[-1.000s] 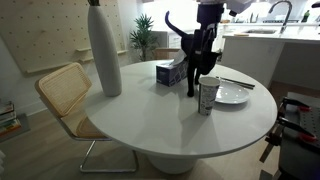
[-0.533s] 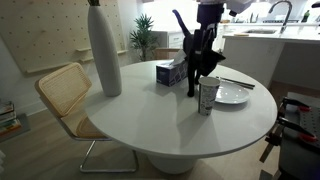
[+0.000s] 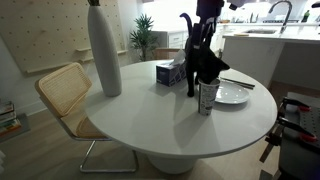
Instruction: Move the cup to the left of the plate
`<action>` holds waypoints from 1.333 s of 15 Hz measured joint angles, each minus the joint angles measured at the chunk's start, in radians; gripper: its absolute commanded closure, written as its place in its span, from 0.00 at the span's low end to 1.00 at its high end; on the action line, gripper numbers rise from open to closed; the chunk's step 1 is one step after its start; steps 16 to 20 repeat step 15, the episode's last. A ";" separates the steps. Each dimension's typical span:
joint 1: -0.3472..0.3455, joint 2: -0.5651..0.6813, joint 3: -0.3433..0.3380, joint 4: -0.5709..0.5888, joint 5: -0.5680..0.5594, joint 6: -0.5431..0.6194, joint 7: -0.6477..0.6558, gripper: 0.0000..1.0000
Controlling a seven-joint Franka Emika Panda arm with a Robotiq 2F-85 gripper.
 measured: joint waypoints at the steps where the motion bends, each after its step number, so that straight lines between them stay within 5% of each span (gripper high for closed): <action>1: 0.000 -0.006 0.004 0.004 -0.006 -0.004 0.012 0.00; 20: -0.011 -0.045 0.027 0.007 -0.032 -0.019 0.077 0.00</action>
